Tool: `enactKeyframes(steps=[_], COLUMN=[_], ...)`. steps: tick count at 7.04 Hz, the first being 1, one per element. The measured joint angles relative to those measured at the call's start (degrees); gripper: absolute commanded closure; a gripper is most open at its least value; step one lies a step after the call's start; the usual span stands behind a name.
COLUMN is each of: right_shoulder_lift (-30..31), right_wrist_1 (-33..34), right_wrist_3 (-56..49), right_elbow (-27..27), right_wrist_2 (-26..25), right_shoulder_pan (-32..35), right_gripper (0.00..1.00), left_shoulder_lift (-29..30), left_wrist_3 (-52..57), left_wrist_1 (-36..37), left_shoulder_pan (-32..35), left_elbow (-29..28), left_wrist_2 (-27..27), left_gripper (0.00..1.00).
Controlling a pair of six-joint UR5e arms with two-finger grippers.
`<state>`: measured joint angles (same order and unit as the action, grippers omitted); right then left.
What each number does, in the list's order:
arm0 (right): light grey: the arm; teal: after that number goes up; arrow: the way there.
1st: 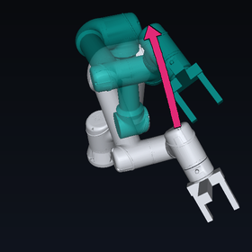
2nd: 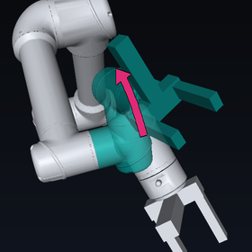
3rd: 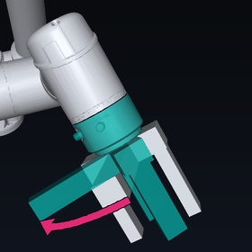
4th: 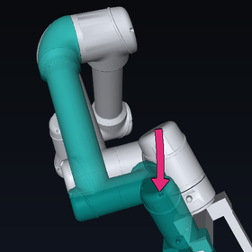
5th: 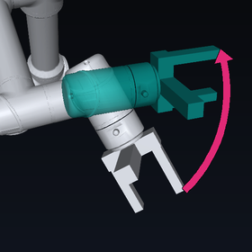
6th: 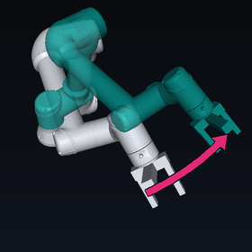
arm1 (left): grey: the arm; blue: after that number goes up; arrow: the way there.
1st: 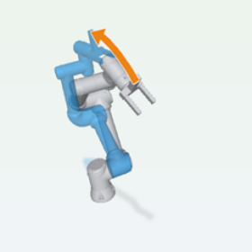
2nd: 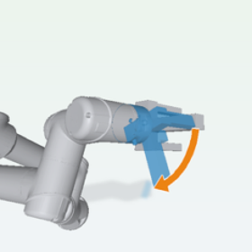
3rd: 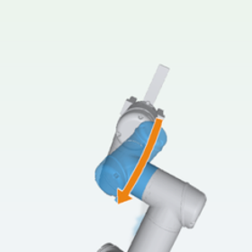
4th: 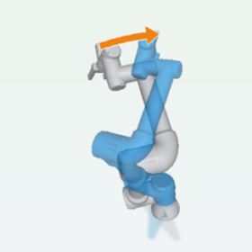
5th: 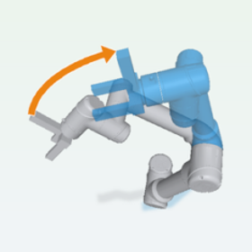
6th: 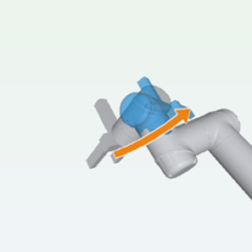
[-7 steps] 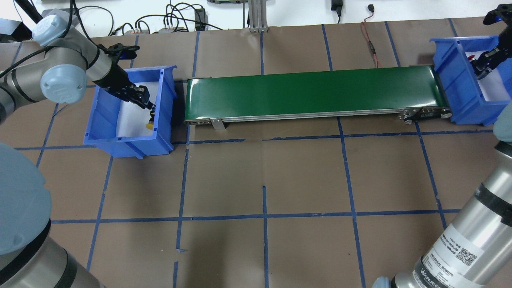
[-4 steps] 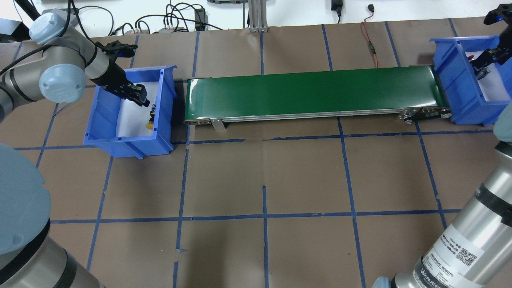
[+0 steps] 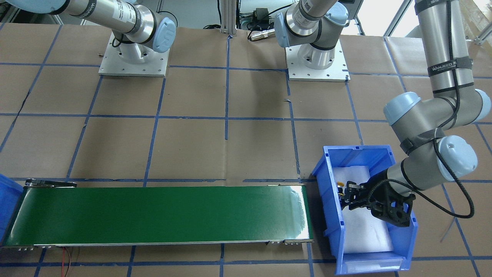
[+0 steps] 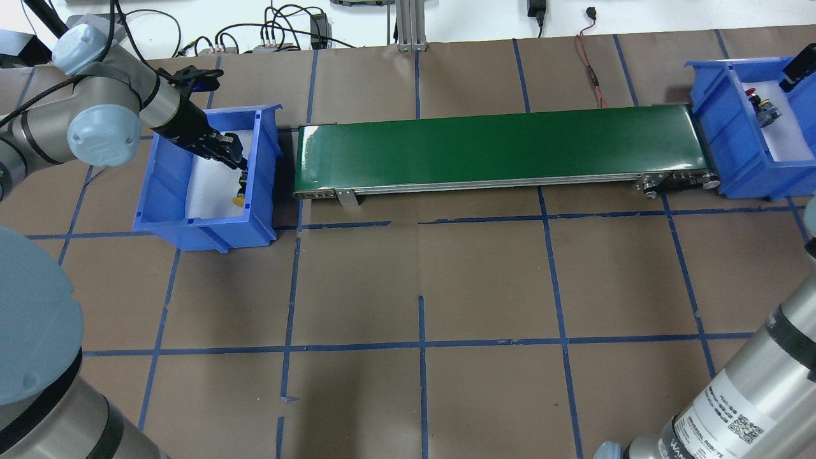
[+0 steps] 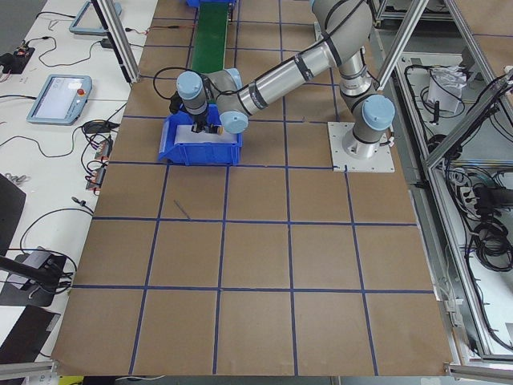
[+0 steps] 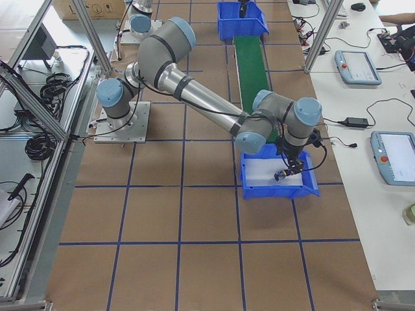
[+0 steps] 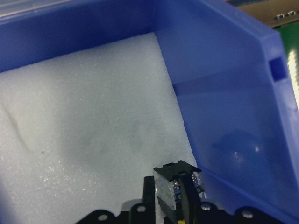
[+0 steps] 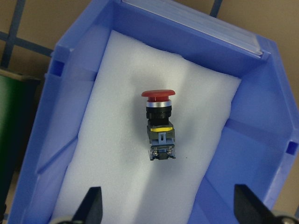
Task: Transport two buttons from left to right
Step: 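Lower and release the red-capped button onto the foam with the right gripper, then raise the right gripper back over the conveyor while the left gripper holds the yellow-capped button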
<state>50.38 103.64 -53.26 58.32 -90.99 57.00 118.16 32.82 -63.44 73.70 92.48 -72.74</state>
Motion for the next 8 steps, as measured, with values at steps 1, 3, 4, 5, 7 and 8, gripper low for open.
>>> enactKeyframes(steps=[1, 3, 4, 5, 7, 8], right_shoulder_lift=[2.1, 6.4, 8.2, 9.8, 11.5, 12.1], right_wrist_1=[-0.9, -2.1, -2.1, -2.0, -2.1, -2.6], right_wrist_3=[0.0, 0.1, 0.6, 3.1, 14.4, 17.8], right_elbow=[0.2, 1.1, 1.4, 1.8, 2.5, 2.7], right_wrist_2=[0.1, 0.3, 0.7, 1.1, 1.1, 1.0], right_shoulder_pan=[0.3, 3.2, 6.0, 9.7, 17.7, 21.3], right_gripper=[0.01, 0.02, 0.01, 0.00, 0.00, 0.00], left_shoulder_lift=[0.4, 1.7, 1.9, 2.0, 2.0, 2.0], left_wrist_3=[0.2, 0.5, 0.6, 0.7, 3.1, 5.6], left_wrist_1=[0.1, 0.7, 0.9, 0.9, 0.9, 0.8], left_shoulder_pan=[-0.1, -0.2, -0.3, -0.5, -2.8, -4.8], left_elbow=[0.2, 0.0, -0.5, -0.7, -1.1, -1.1], left_wrist_2=[-0.1, -0.3, -0.5, -0.7, -0.8, -0.8], left_gripper=[0.68, 0.68, 0.68, 0.68, 0.68, 0.67])
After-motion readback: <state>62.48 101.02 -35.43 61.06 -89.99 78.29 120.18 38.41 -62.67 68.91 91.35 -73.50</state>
